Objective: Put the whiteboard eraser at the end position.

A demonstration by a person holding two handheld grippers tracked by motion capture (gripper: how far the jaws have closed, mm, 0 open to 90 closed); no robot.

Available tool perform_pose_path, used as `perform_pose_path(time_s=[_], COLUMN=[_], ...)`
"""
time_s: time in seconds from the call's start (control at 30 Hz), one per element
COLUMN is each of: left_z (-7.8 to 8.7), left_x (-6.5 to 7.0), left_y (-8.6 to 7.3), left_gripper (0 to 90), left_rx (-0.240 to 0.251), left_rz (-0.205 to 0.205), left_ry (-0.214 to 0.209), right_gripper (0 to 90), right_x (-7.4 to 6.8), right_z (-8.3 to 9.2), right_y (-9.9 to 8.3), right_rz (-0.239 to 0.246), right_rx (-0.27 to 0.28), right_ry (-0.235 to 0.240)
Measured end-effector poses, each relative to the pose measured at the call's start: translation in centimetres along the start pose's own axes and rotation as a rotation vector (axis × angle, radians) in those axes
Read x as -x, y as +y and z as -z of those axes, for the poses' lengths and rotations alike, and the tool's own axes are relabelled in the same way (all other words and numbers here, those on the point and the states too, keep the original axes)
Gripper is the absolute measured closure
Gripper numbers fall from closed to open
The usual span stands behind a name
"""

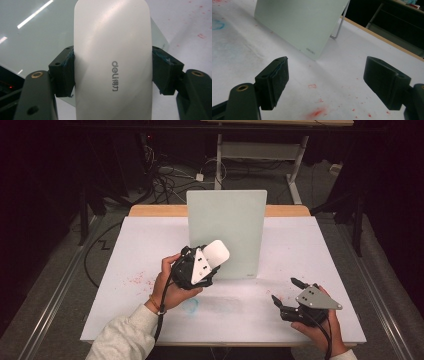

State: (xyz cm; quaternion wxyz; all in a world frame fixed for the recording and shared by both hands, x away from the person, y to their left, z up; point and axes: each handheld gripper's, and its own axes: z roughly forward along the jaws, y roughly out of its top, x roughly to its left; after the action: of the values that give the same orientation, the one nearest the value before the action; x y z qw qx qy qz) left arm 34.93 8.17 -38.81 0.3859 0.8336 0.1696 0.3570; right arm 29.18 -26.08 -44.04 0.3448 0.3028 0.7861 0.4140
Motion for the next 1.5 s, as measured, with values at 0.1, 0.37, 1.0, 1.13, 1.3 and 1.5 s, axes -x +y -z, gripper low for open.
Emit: perform_pose_path(time_s=[0.1,0.37,1.0,1.13,1.3,1.5], left_z=[0.6,1.2,-2.2,-3.2,-4.4,-5.0], left_x=[-0.2,0.0,3.1,3.9,4.9,5.6], left_y=[-0.4,-1.5,-3.3,-3.0,-2.3,-1.9], left_gripper=[29.1,29.0,29.0,29.0,28.9,28.8], left_rx=[0.001,-0.027,-0.195,-0.222,-0.252,-0.273], left_rz=[0.018,-0.002,-0.1,-0.134,-0.192,-0.218], left_ry=[-0.039,-0.153,-0.511,-0.57,-0.604,-0.623], right_gripper=[20.9,20.9,20.9,20.9,20.9,20.9], right_x=[-0.2,-0.4,-0.5,-0.5,-0.6,-0.5], right_z=[0.0,-0.2,-0.6,-0.6,-0.7,-0.7], right_y=[-0.1,-0.1,-0.3,-0.3,-0.3,-0.4], right_rz=[0.007,0.01,0.018,0.022,0.027,0.026], right_rx=[-0.012,-0.025,-0.051,-0.056,-0.062,-0.065], right_ry=[0.007,0.016,0.039,0.044,0.048,0.049])
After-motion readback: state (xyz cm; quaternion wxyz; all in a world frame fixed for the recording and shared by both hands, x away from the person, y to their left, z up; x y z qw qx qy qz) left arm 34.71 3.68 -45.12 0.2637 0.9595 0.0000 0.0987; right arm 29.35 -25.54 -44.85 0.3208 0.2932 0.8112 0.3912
